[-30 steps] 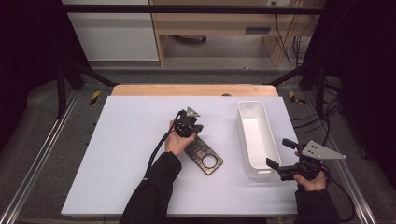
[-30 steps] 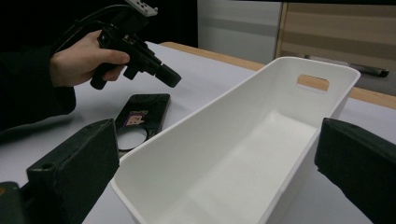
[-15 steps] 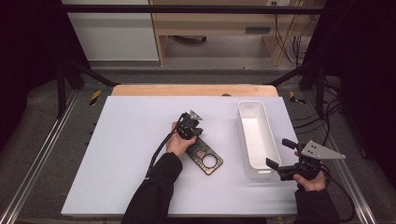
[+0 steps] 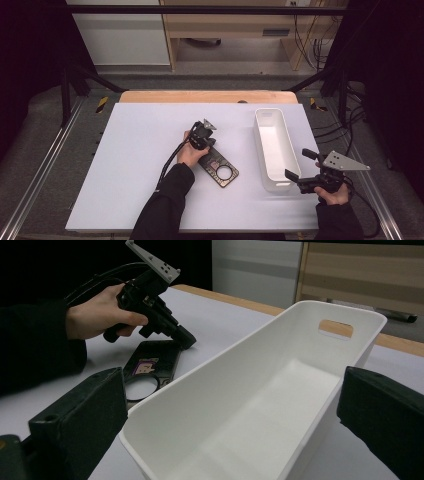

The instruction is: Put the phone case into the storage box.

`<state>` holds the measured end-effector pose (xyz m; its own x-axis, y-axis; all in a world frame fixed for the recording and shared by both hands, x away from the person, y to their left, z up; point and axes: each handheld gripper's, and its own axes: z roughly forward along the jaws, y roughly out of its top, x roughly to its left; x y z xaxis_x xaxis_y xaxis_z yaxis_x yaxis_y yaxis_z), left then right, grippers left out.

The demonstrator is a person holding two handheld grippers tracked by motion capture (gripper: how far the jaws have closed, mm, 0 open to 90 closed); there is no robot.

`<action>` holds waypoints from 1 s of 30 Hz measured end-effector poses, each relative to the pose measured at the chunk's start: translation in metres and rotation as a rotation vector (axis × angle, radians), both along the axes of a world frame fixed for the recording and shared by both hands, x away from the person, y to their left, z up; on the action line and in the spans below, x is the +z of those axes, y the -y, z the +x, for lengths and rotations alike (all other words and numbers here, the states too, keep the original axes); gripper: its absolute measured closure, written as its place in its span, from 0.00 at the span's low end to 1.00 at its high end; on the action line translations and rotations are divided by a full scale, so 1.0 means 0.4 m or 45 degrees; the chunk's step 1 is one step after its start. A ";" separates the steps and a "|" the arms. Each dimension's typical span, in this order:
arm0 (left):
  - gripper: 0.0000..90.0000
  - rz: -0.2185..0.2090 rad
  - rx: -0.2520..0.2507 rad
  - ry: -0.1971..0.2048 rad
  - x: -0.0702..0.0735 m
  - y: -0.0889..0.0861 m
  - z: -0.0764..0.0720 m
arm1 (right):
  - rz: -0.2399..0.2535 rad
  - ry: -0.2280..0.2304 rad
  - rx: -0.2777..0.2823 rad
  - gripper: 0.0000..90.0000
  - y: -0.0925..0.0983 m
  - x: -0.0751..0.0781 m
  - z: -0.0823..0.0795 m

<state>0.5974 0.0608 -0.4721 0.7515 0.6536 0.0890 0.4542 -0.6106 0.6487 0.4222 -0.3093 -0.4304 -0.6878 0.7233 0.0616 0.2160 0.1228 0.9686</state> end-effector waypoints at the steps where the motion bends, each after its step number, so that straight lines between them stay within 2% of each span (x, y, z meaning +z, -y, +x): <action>1: 0.99 0.017 -0.003 0.001 0.001 0.001 -0.002 | -0.001 0.000 0.000 0.01 0.000 0.000 0.000; 9: 0.99 0.057 -0.016 -0.029 0.009 -0.016 -0.009 | -0.002 0.002 0.001 0.01 0.000 0.001 -0.001; 13: 0.99 0.082 -0.025 -0.028 0.011 -0.026 -0.019 | -0.004 0.001 0.004 0.00 -0.001 0.001 -0.001; 30: 0.99 0.085 -0.030 -0.071 0.016 -0.098 -0.080 | -0.007 0.001 0.005 0.01 -0.002 0.001 0.000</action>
<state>0.5653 0.1000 -0.4658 0.7716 0.6297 0.0895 0.4736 -0.6628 0.5800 0.4220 -0.3084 -0.4300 -0.6906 0.7210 0.0572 0.2148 0.1290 0.9681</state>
